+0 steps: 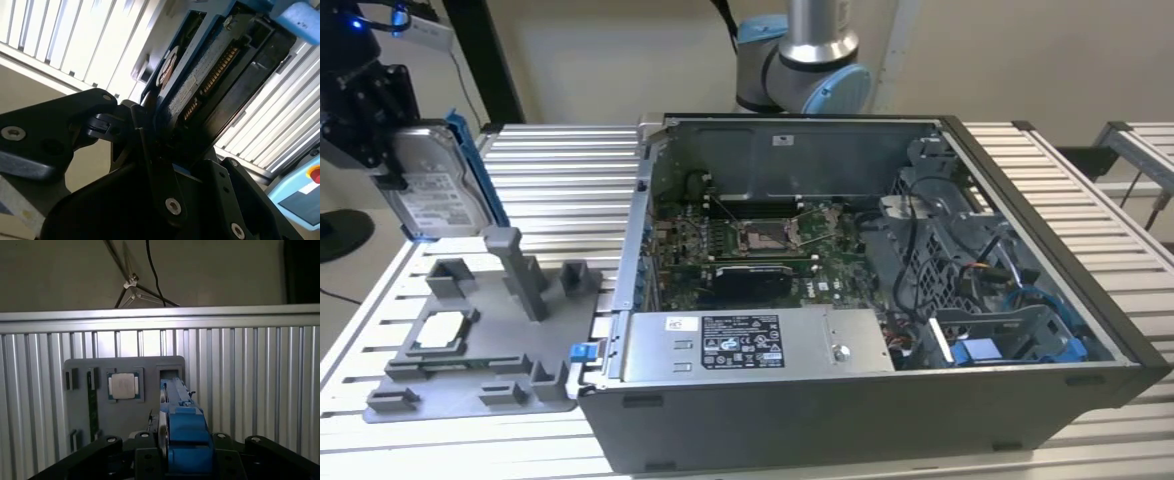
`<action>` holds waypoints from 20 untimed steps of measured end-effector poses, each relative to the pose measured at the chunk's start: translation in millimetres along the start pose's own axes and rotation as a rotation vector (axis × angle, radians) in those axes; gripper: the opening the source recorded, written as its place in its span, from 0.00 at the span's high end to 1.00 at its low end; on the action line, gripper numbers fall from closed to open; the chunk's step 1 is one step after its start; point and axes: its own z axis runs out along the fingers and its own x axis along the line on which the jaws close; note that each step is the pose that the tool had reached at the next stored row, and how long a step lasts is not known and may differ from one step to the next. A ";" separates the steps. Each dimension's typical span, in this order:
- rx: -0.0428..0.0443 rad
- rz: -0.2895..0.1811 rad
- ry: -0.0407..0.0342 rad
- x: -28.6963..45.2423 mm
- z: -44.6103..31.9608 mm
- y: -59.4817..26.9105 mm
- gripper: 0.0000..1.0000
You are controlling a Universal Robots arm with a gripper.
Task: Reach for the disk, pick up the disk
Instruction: 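Pick up the disk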
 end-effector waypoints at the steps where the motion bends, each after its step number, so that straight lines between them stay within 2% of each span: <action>1: 0.0000 0.000 0.0000 0.0 -1.6 0.0 1.00; 20: 0.0000 0.000 0.0000 -0.1 -27.7 0.3 1.00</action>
